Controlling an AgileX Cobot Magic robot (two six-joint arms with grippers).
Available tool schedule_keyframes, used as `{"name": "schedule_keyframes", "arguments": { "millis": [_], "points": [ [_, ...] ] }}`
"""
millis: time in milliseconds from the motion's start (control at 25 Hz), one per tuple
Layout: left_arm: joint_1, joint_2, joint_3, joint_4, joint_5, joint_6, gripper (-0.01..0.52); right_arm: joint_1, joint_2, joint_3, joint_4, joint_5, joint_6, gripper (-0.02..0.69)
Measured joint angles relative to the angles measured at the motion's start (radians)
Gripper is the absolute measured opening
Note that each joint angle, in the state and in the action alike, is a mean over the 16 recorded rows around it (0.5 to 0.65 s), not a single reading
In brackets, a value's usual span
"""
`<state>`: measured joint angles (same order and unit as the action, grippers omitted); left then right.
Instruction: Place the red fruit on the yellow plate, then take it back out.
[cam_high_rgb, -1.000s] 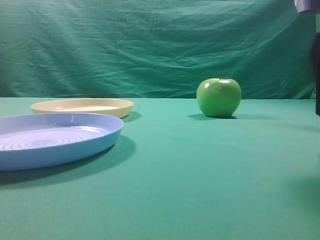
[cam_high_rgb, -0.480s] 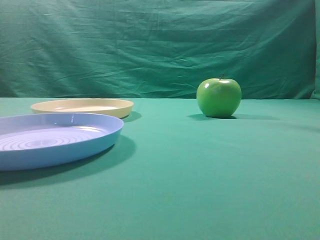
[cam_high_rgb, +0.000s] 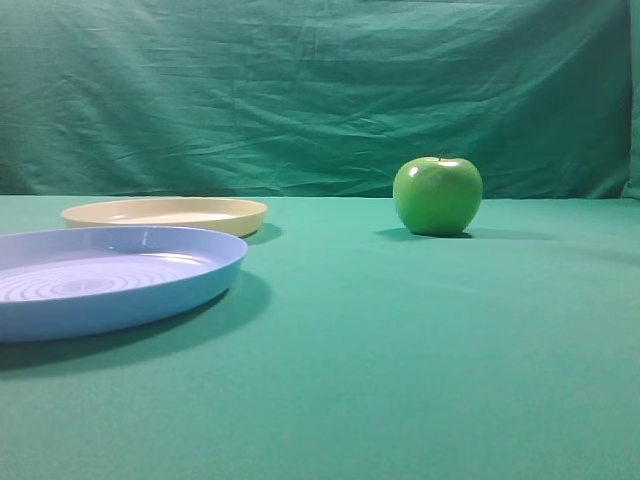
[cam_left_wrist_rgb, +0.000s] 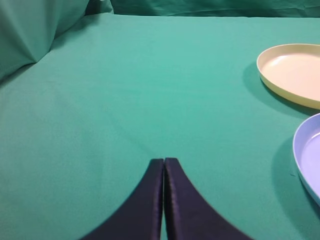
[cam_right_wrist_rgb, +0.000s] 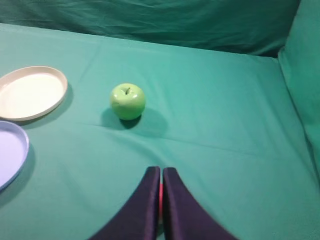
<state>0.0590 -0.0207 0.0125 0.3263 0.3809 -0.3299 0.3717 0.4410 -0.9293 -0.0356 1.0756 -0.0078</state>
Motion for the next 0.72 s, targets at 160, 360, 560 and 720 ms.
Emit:
{"name": "schedule_keyframes", "arguments": {
  "millis": [160, 360, 560, 720],
  "points": [
    [0.000, 0.000, 0.000, 0.000, 0.000, 0.000, 0.000, 0.000, -0.067, 0.037, 0.054, -0.001, -0.034, 0.000],
    [0.000, 0.000, 0.000, 0.000, 0.000, 0.000, 0.000, -0.003, -0.120, 0.109, 0.085, -0.039, -0.050, 0.000],
    [0.000, 0.000, 0.000, 0.000, 0.000, 0.000, 0.000, -0.031, -0.168, 0.219, 0.082, -0.150, -0.051, 0.000],
    [0.000, 0.000, 0.000, 0.000, 0.000, 0.000, 0.000, -0.080, -0.220, 0.339, 0.074, -0.283, -0.052, 0.000]
  ]
}}
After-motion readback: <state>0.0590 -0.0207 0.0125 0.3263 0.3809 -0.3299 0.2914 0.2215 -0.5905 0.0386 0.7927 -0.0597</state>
